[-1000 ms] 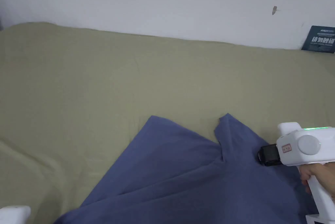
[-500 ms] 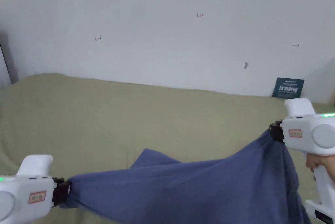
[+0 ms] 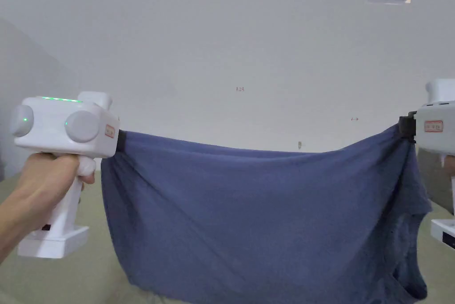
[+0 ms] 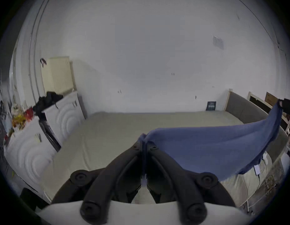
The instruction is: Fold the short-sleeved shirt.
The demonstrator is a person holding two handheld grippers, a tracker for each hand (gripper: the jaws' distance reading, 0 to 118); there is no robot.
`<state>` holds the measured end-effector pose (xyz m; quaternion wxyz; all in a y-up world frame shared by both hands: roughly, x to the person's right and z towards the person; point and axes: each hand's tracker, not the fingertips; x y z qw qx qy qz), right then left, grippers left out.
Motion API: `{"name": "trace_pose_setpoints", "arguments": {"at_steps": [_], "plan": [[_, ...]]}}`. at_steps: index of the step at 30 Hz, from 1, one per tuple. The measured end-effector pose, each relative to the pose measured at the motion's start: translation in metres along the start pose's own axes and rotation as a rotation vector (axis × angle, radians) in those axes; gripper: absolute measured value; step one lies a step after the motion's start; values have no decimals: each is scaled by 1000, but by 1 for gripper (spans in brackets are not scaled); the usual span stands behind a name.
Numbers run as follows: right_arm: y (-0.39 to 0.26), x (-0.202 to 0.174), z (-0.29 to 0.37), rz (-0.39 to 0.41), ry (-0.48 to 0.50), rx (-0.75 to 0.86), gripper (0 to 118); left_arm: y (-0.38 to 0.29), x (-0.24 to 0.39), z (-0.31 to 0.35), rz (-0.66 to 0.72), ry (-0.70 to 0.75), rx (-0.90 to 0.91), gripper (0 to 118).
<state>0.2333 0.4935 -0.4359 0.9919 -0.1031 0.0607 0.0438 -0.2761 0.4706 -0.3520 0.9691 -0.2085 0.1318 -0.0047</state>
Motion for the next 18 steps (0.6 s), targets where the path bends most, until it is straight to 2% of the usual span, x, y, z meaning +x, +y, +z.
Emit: {"name": "trace_pose_setpoints", "arguments": {"at_steps": [4, 9, 18], "plan": [[23, 1, -11, 5, -28, 27, 2, 34, 11, -7, -56, 71, 23, 4], [52, -3, -43, -5, -55, 48, 2, 71, 14, -30, -40, 101, 44, 4], [112, -15, -119, 68, -91, 80, 2, 133, 18, -90, -27, 150, 58, 4]]}}
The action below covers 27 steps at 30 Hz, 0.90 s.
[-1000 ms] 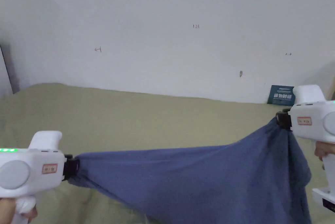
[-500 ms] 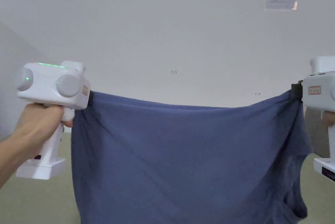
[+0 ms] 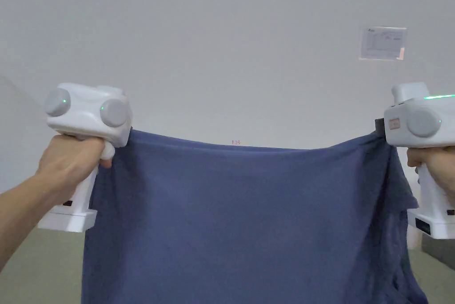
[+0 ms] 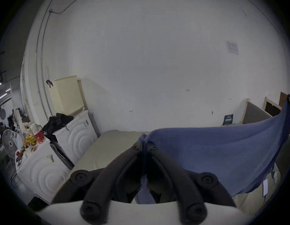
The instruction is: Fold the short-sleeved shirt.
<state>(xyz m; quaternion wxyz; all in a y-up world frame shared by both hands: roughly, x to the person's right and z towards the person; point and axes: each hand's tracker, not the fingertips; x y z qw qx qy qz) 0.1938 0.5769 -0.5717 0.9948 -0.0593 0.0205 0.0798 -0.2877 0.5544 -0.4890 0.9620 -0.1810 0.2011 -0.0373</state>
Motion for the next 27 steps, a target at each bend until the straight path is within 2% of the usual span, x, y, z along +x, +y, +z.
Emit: {"name": "trace_pose_setpoints", "arguments": {"at_steps": [8, 15, 20, 27], "plan": [[41, -6, -73, -14, -18, 31, 2, 43, 24, -71, -20, 54, 22, 4], [36, -16, -129, -21, -39, 33, 2, 52, 48, -137, -47, 73, 25, 4], [-11, -28, -163, -3, -52, -14, 2, 20, 60, -183, -65, 85, 3, 4], [-138, -50, -199, 18, -24, -175, 2, -90, 82, -241, -128, 40, -131, 4]]}}
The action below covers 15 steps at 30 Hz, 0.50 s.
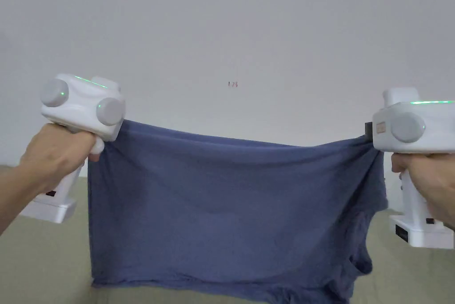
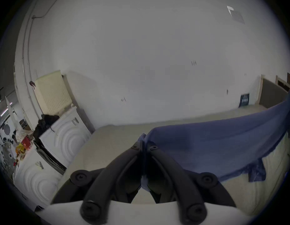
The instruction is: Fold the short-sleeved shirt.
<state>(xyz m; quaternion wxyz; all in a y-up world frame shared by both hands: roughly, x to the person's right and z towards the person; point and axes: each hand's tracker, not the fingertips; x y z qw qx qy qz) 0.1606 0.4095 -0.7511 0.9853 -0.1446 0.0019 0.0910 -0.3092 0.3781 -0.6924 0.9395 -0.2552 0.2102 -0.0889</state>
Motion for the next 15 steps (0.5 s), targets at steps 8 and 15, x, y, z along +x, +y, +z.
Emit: {"name": "trace_pose_setpoints", "arguments": {"at_steps": [8, 15], "plan": [[-129, -7, -3, -16, 44, -158, 2, -127, 20, -28, -46, -78, -151, 4], [-195, -4, 43, -15, 94, -222, 2, -197, 10, 3, 10, -133, -206, 4]]}}
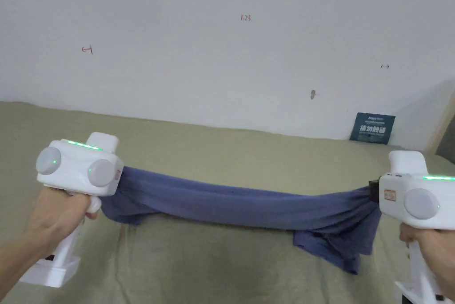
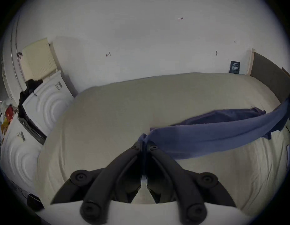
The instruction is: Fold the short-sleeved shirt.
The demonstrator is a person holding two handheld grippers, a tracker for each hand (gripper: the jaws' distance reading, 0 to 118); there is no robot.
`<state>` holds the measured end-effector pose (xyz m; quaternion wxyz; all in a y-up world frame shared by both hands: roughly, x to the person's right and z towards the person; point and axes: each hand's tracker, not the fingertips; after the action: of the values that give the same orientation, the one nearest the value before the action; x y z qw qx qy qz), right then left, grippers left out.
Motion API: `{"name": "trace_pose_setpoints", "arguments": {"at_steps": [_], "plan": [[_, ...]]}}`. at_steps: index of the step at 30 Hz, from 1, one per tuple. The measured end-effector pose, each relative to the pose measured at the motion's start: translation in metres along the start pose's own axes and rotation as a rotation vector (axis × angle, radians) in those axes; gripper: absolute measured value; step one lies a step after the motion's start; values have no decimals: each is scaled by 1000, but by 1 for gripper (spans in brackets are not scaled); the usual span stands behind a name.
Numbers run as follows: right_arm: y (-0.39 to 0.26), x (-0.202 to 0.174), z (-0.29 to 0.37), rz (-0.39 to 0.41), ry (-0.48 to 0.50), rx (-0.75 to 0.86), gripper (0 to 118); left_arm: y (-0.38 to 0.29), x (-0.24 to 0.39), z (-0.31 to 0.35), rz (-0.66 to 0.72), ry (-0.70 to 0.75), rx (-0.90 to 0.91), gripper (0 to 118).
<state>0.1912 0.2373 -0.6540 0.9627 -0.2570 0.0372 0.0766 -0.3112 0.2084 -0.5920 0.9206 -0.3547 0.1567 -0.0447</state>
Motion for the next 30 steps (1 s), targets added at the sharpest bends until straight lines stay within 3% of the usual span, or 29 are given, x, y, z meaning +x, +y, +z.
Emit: {"name": "trace_pose_setpoints", "arguments": {"at_steps": [7, 12, 19, 30], "plan": [[-84, 9, 86, -11, 47, -39, 2, -74, -18, 82, -6, -48, -13, 4], [-143, 17, 154, 35, 66, -44, 2, -137, -35, 147, 23, -86, -22, 4], [-228, 27, 239, 38, 112, -108, 2, -226, -45, 217, 13, -139, -52, 4], [-300, 32, 278, -14, 117, -213, 2, -309, -47, 242, -2, -162, -151, 4]]}}
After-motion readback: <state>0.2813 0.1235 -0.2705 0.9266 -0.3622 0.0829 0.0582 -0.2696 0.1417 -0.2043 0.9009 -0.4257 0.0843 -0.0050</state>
